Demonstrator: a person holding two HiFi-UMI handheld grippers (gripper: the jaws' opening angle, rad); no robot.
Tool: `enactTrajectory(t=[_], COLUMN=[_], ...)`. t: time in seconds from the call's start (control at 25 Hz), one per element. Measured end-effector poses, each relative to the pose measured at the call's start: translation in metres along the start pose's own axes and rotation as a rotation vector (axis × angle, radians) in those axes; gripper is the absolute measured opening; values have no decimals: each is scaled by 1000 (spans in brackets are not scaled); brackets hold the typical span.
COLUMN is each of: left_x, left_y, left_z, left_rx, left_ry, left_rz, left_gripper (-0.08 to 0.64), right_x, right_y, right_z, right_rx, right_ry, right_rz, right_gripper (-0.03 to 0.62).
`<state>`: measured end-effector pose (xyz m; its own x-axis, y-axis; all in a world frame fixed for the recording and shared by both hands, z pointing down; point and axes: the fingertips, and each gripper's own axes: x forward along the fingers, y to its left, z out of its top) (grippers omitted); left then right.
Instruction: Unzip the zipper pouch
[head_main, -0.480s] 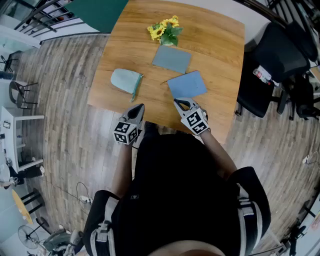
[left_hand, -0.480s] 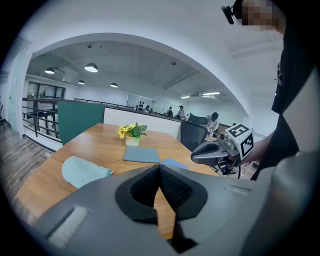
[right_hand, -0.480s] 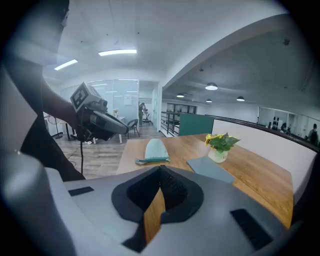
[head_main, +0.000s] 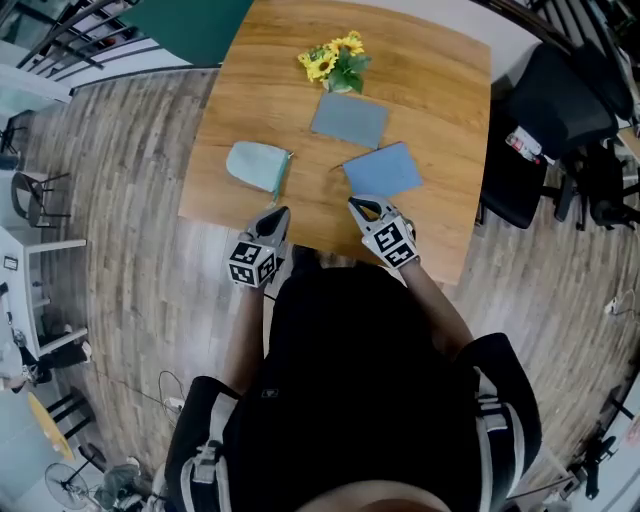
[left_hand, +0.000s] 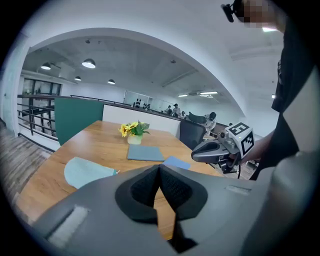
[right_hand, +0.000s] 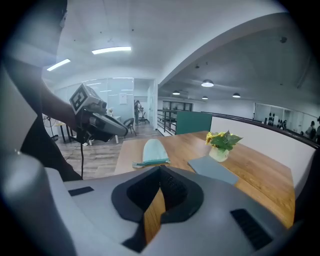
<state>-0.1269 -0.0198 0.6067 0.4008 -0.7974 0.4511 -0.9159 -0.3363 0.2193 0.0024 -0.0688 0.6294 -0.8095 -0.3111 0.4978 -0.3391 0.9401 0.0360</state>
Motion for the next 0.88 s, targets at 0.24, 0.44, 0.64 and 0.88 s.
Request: enactTrajectory(t=[0.24, 0.44, 0.64, 0.88], left_x=[-5, -9, -11, -9], left_y=[19, 33, 47, 70], left_z=[-6, -13, -21, -40], left_rx=[-16, -33, -54, -106], left_ry=[8, 12, 18, 36], left_rz=[-1, 6, 12, 22], left_gripper=[-3, -3, -3, -2], right_x=[12, 22, 32, 42], right_y=[7, 9, 8, 9], right_z=[6, 9, 10, 12], right_rx=[2, -2, -1, 5], right_ry=[14, 26, 34, 43], right_rz=[-2, -5, -35, -46], right_gripper=[3, 3, 3, 5])
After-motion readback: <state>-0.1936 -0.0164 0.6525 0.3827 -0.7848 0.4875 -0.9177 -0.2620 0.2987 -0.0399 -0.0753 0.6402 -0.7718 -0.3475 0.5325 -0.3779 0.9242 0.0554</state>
